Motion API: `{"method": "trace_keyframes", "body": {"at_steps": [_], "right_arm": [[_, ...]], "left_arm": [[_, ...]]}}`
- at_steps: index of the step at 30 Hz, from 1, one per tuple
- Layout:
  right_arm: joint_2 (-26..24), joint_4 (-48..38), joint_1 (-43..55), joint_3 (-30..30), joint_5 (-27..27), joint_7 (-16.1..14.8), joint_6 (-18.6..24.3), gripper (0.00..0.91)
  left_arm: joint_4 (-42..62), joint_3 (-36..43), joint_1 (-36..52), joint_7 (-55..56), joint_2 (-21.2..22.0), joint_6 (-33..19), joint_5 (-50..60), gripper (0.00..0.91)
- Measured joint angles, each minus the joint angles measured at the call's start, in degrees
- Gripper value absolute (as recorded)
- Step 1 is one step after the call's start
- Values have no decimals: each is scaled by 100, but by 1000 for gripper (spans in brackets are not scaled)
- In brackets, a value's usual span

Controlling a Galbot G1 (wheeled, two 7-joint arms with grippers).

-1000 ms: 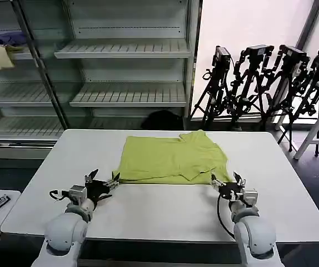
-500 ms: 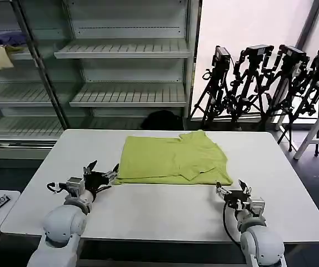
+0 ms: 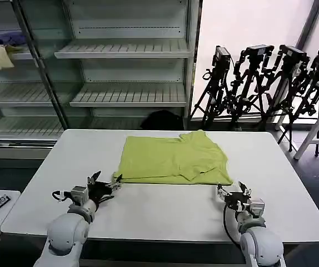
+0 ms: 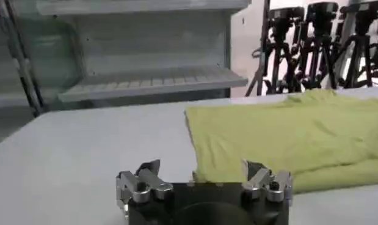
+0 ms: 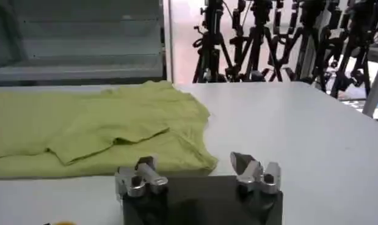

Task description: Fold and organize the clothes.

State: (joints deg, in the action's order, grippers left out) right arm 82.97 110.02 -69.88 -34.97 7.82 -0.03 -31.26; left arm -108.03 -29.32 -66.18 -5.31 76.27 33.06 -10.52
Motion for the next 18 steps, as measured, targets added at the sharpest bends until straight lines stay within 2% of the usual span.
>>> {"method": "trace_keyframes", "body": {"at_steps": [9,18], "right_arm": [[-18,-187,122,-39,47,-14,-4,554],[-13,-349,219,-34,47,-36,7,544]], "left_arm": [[37,-40,-140,-33,26,-4,-210,907],[114,3,-159,-55,62,-4,-347,907]]}}
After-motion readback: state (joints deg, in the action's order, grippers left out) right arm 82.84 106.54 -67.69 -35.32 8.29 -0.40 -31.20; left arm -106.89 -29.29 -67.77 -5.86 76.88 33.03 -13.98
